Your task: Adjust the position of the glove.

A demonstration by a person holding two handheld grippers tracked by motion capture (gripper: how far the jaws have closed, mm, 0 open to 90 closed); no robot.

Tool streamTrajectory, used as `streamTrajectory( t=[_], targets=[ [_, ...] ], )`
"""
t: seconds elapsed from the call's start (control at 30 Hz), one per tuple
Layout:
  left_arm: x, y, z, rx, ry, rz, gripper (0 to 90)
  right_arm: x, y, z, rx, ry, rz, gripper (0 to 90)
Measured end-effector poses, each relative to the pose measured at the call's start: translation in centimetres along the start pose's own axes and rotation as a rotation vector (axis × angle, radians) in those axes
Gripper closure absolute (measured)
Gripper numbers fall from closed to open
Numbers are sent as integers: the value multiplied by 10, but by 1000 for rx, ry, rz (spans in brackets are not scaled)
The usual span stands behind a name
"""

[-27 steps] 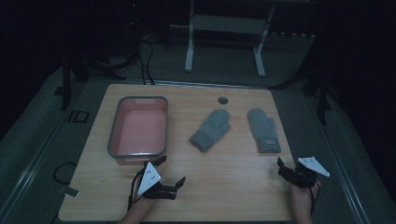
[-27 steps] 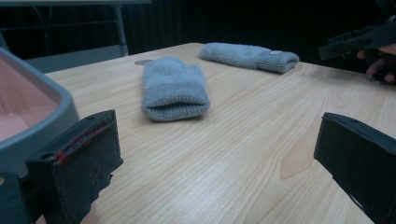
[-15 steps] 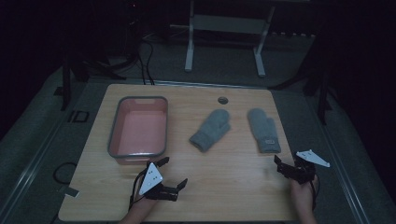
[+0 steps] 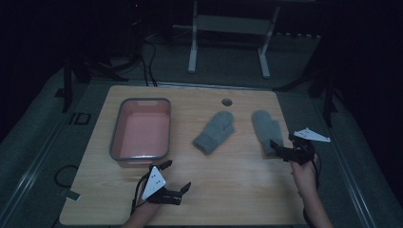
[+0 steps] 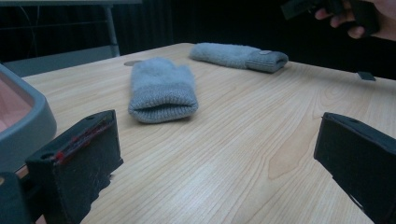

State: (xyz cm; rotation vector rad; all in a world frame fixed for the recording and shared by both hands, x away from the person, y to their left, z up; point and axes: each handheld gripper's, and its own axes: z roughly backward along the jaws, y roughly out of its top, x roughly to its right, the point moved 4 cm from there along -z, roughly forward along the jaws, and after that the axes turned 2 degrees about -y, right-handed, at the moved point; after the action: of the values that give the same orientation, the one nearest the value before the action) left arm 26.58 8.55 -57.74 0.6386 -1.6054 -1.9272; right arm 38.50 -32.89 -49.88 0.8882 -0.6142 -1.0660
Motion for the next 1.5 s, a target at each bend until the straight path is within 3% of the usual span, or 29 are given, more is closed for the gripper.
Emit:
streamTrajectory(
  t=[0.17,0.33,0.7,0.9,1.07,1.27,1.33,1.43,1.5],
  targets=[
    [1,0,0,-1,-1,-14,9,-14,18,-16,-12,54,55,133],
    [2,0,0,-3,-4,-11,9,-31,29,-36,-35,110,72,135],
    [2,0,0,-4,-9,-7,9,-80,42,-98,-112,237,130,136],
    [2,0,0,-4,-14,-3,9,-103,49,-136,-153,247,192,194],
    [2,0,0,-4,-16,-3,9,-111,55,-164,-178,240,201,225],
    [2,0,0,-4,-20,4,9,-117,51,-185,-201,227,229,242],
    [1,0,0,-5,-20,8,9,-119,49,-192,-221,241,219,287],
    [1,0,0,-4,-20,12,9,-122,41,-201,-257,237,243,300],
    [1,0,0,-4,-20,10,9,-122,38,-204,-250,229,251,376]
  ],
)
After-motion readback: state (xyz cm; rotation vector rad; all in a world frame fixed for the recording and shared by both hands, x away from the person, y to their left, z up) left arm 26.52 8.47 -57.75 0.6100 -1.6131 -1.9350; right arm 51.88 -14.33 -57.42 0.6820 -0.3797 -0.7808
